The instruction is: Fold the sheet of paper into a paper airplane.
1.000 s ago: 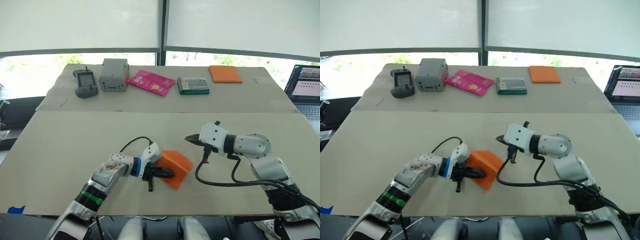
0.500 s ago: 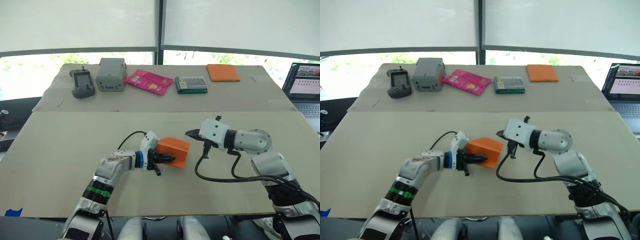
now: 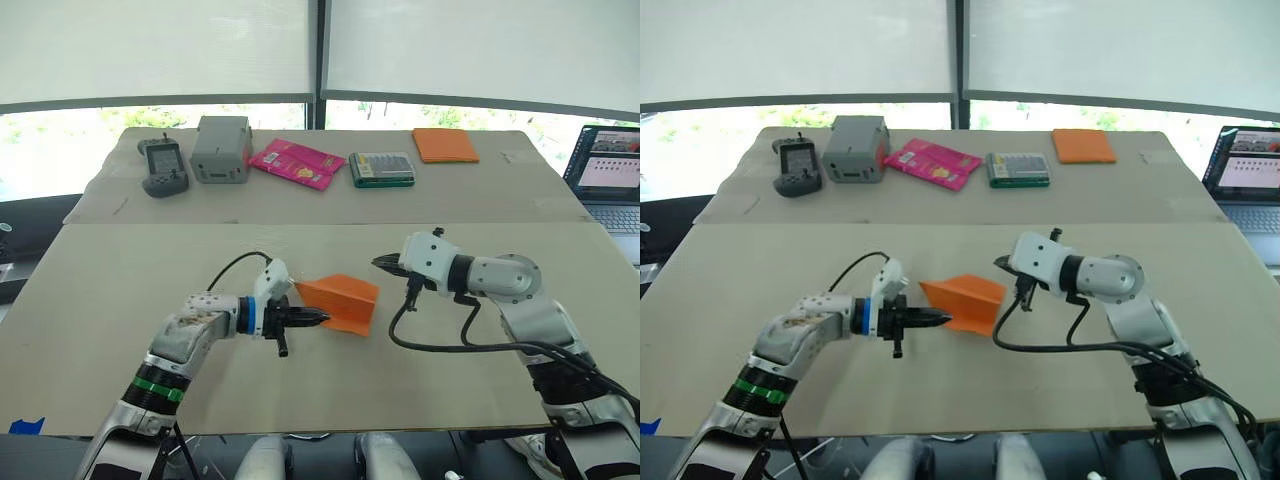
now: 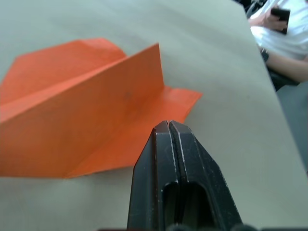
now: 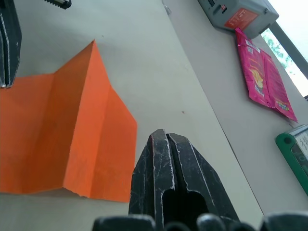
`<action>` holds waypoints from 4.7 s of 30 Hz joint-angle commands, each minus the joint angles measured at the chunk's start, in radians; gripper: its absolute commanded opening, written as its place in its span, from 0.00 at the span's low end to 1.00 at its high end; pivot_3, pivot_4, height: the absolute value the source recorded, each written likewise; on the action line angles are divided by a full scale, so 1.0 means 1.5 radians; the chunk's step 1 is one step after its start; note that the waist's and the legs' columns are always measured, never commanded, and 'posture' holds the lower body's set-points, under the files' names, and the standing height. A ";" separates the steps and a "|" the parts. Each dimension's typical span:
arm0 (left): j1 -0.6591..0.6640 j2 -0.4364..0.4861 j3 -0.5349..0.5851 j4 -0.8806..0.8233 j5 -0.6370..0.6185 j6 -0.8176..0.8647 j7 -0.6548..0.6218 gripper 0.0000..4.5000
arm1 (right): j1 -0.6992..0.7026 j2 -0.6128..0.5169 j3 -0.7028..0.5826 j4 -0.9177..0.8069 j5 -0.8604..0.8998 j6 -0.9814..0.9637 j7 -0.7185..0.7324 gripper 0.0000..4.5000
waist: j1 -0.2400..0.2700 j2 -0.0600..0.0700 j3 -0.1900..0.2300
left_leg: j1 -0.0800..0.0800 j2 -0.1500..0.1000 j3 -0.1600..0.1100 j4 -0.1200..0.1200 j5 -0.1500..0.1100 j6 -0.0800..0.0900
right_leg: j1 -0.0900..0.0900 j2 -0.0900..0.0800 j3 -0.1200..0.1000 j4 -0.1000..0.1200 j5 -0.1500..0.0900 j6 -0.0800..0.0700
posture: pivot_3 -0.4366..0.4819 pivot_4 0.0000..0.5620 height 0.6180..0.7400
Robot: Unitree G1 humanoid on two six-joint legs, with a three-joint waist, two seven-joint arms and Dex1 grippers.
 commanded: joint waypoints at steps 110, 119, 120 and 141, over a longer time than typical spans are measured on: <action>0.058 0.023 0.017 0.026 0.045 -0.055 0.024 0.00 | 0.201 0.034 0.020 -0.084 0.110 -0.005 0.055 0.01 | -0.001 0.000 -0.001 | 0.003 0.001 0.000 0.000 0.000 0.000 | 0.002 0.000 0.000 0.000 -0.001 0.001 | 0.48 0.27 1.00; 0.044 0.020 0.012 0.042 0.047 -0.059 0.014 0.00 | 0.218 0.033 0.043 0.017 0.005 -0.286 0.026 0.01 | 0.000 0.000 -0.001 | 0.003 0.000 0.000 0.000 0.000 0.000 | 0.002 0.000 0.000 0.000 -0.001 0.001 | 0.48 0.27 1.00; 0.043 0.020 0.012 0.042 0.047 -0.059 0.014 0.00 | 0.218 0.033 0.049 0.026 -0.005 -0.301 0.024 0.01 | 0.000 0.000 -0.001 | 0.003 0.000 0.000 0.000 0.000 0.000 | 0.002 0.000 0.000 0.000 -0.001 0.001 | 0.48 0.27 1.00; -0.028 -0.007 0.152 -0.007 -0.147 0.080 -0.031 0.00 | 0.213 0.054 0.091 0.099 -0.054 -0.273 -0.005 0.01 | -0.003 0.000 0.000 | 0.004 0.001 0.000 -0.001 0.000 0.000 | 0.003 0.001 0.001 0.001 0.000 0.000 | 0.48 0.27 1.00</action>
